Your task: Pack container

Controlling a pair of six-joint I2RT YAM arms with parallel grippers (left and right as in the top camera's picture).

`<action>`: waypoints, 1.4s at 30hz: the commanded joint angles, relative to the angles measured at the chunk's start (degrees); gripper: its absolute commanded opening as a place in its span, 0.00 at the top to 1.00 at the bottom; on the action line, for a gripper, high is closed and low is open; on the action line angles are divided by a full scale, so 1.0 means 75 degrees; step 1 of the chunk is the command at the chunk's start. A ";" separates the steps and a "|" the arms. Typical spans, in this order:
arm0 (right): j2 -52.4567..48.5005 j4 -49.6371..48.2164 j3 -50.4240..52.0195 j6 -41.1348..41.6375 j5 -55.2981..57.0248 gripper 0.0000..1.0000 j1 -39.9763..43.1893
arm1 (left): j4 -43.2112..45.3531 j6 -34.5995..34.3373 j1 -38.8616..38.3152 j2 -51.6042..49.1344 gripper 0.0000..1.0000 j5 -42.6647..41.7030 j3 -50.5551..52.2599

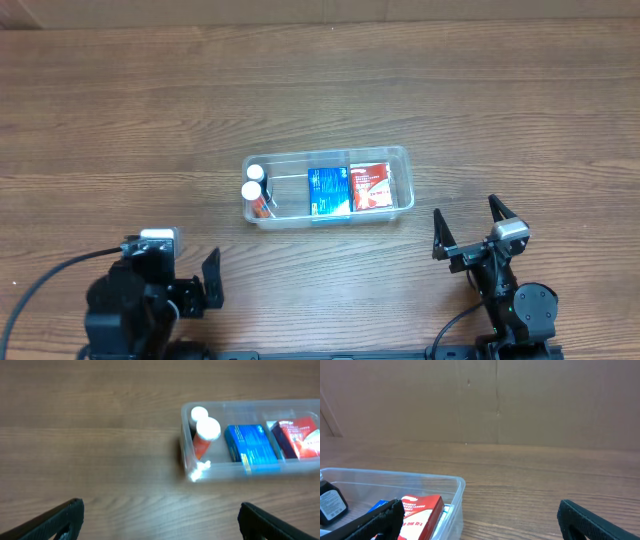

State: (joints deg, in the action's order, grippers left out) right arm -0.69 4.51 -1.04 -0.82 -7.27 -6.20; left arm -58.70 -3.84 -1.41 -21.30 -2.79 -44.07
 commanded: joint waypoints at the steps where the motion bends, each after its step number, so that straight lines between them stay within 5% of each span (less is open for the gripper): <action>1: 0.0070 -0.0055 0.0076 -0.0009 -0.0047 0.00 -0.0023 | 0.1684 0.0119 0.0009 0.1110 0.00 0.0096 0.1824; 6: 0.0070 -0.0055 0.0076 -0.0009 -0.0047 0.00 -0.0020 | 0.4843 0.0117 -0.0015 0.2253 0.00 0.0093 0.4071; 13: 0.0070 -0.0055 0.0076 -0.0009 -0.0047 0.00 -0.0023 | 0.6784 0.0058 -0.0017 0.2812 0.00 0.0254 0.5627; 42: 0.0070 -0.0055 0.0076 -0.0009 -0.0047 0.00 -0.0023 | 0.6869 0.0082 -0.0017 0.2806 0.00 0.0315 0.5662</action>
State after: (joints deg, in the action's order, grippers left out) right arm -0.69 4.49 -1.04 -0.86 -7.29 -6.20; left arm -7.66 -3.86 -1.43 -0.91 -1.26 -2.24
